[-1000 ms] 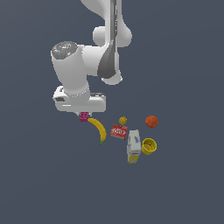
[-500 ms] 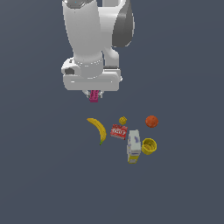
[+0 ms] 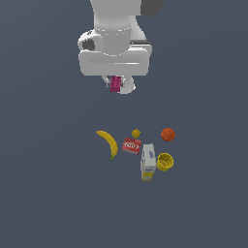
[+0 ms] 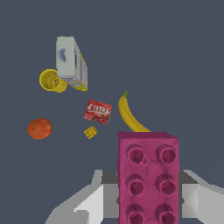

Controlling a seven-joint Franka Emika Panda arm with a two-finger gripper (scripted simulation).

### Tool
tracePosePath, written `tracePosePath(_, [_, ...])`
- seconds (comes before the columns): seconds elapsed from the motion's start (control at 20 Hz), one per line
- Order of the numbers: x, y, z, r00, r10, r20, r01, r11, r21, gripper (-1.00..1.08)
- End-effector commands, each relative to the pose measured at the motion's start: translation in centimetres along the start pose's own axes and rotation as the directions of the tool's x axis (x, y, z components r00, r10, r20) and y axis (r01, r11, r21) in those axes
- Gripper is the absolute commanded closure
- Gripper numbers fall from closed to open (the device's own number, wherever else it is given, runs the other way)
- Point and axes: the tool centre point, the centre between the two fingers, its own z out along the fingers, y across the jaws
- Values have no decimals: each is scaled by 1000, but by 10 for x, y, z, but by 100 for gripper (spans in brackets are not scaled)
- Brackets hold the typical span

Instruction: Pick up a designated object from a clutter of objects.

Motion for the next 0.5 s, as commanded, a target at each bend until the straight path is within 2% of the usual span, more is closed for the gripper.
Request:
tracePosePath(0.0, [-4, -8, -14, 1000, 0, 1, 0, 1000, 0, 108])
tracePosePath(0.45, [-9, -19, -34, 1000, 0, 1, 0, 1000, 1, 108])
